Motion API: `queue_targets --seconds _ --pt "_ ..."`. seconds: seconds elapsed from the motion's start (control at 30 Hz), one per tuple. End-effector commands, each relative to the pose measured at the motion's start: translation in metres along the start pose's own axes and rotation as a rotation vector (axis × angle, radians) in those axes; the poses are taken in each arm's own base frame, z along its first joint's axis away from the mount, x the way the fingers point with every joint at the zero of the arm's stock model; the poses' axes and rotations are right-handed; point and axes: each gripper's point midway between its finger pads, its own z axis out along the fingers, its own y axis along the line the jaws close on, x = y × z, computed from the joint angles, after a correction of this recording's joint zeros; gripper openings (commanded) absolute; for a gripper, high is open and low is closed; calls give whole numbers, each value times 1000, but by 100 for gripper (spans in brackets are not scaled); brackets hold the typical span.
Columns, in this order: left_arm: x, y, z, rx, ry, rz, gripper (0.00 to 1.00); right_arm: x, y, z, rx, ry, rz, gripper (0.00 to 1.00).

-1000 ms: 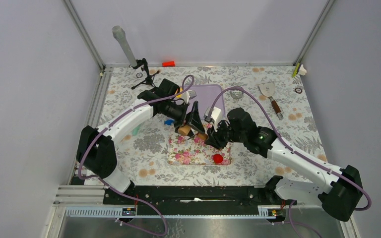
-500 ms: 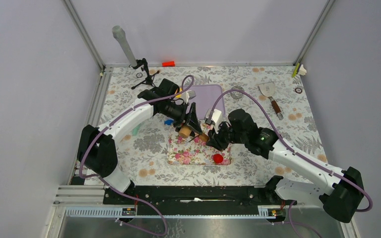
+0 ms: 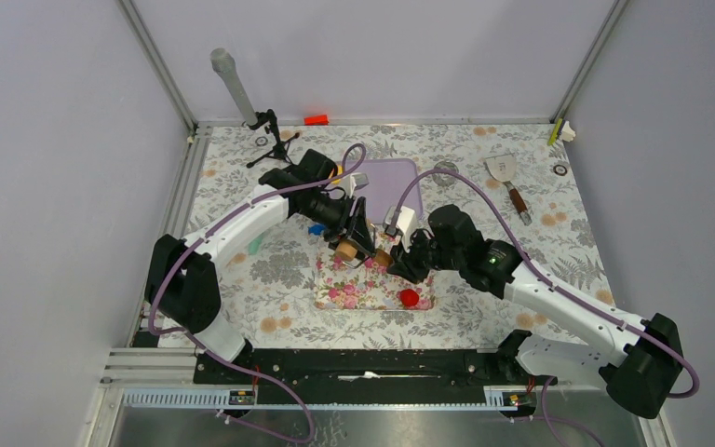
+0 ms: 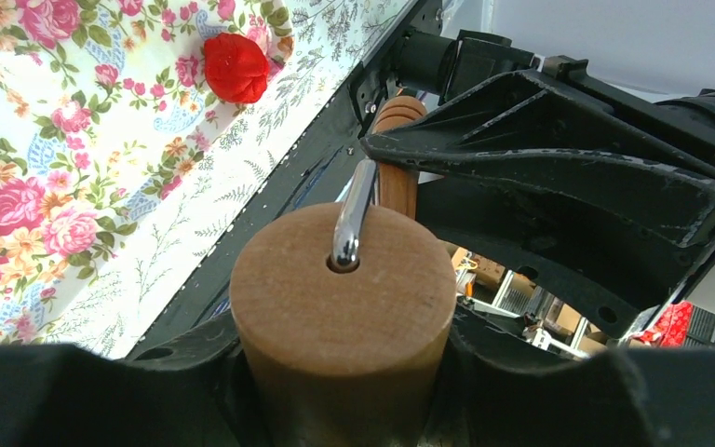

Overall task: Roll out the dumpling wrappers from the dough
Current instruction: Pick up the rolling pin from the center of the board.

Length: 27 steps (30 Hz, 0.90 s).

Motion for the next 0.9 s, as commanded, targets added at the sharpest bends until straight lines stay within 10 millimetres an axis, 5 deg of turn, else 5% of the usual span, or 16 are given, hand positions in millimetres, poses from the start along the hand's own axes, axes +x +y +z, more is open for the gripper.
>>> queue_targets --seconds 0.0,0.07,0.13,0.2,0.23,0.27,0.6,0.87 --pt "-6 -10 -3 8 -17 31 0 -26 7 -6 -32 -83 -49 0" --pt "-7 -8 -3 -10 -30 27 0 -30 7 -8 -21 -108 -31 8" --pt "-10 -12 -7 -19 -59 41 0 -33 6 -11 -2 -134 3 49" --pt "-12 -20 -16 -15 -97 68 0 -37 1 -19 52 -172 41 73" --pt "-14 -24 -20 -12 -113 82 0 -39 -3 -23 83 -190 60 93" --pt "-16 -28 -25 -7 -131 97 0 -42 -6 -29 111 -212 80 99" --pt "-28 -80 -70 25 -297 273 0 -66 -22 -79 264 -388 342 100" --pt "-10 -120 -118 -13 -485 605 0 -116 -43 -127 6 -689 649 100"
